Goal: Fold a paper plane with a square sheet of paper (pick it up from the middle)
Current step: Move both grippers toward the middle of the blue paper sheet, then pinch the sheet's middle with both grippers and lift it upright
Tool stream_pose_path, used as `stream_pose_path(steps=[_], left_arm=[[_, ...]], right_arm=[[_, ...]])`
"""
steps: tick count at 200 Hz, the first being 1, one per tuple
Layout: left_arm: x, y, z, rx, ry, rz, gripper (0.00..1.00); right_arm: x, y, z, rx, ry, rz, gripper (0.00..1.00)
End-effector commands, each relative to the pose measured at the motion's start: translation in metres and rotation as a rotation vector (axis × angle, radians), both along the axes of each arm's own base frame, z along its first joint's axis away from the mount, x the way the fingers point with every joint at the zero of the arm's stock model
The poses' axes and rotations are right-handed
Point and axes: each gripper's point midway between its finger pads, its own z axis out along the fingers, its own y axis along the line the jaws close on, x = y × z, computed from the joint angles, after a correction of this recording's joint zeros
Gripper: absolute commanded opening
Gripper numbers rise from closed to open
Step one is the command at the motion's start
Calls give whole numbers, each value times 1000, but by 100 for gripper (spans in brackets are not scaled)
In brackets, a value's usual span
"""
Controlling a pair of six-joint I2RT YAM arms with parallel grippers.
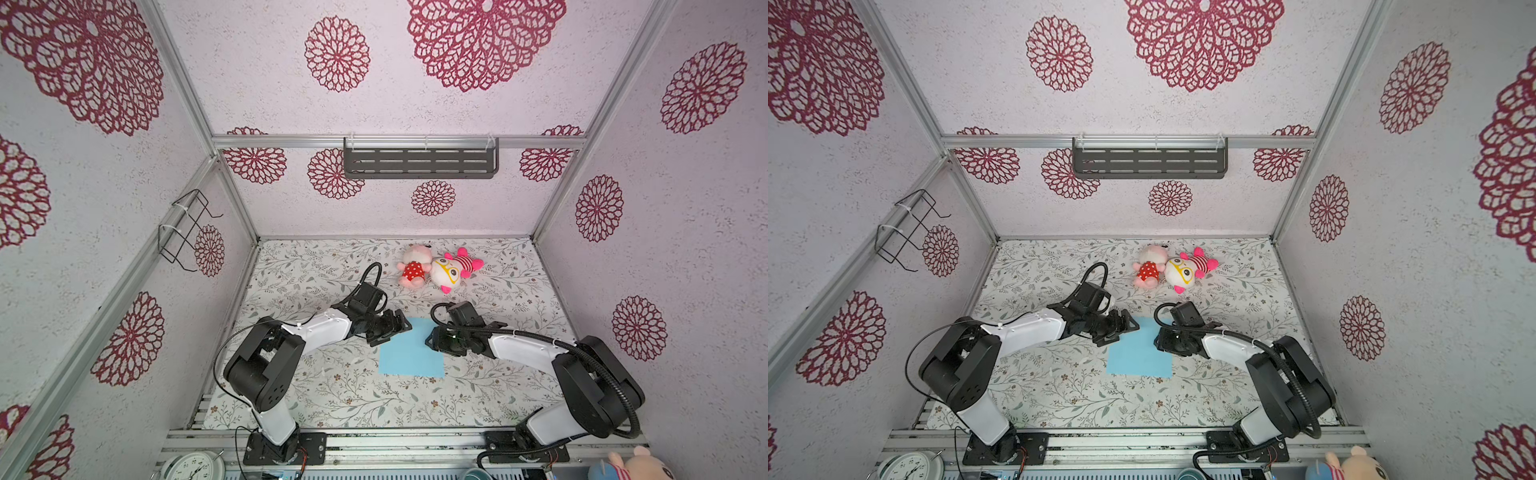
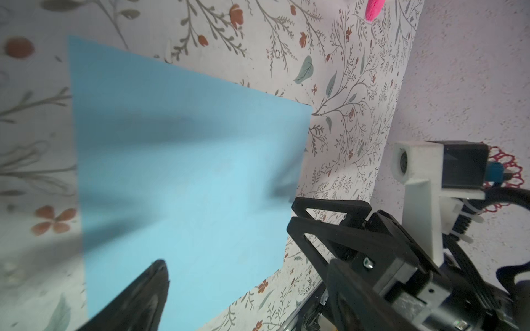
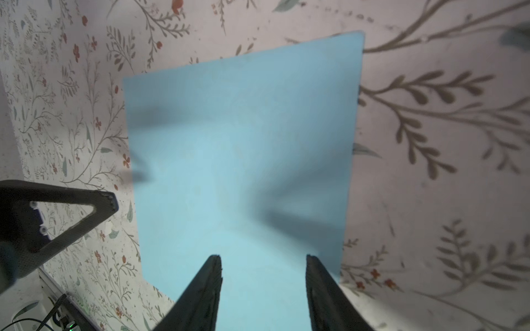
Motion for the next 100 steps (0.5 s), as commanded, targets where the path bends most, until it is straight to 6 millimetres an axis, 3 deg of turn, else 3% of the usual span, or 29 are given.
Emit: stream_pose_path(steps=[1, 54, 100], left_arm=[[4, -9, -2, -11, 5, -5, 89], [-3, -7, -28, 25, 62, -14, 89], [-9, 0, -41, 51, 84, -8, 90]], right_arm=[[0, -2, -2, -5, 5, 11, 50], [-5, -3, -14, -2, 36, 10, 49], [-10, 7, -25, 61, 77, 22, 48]])
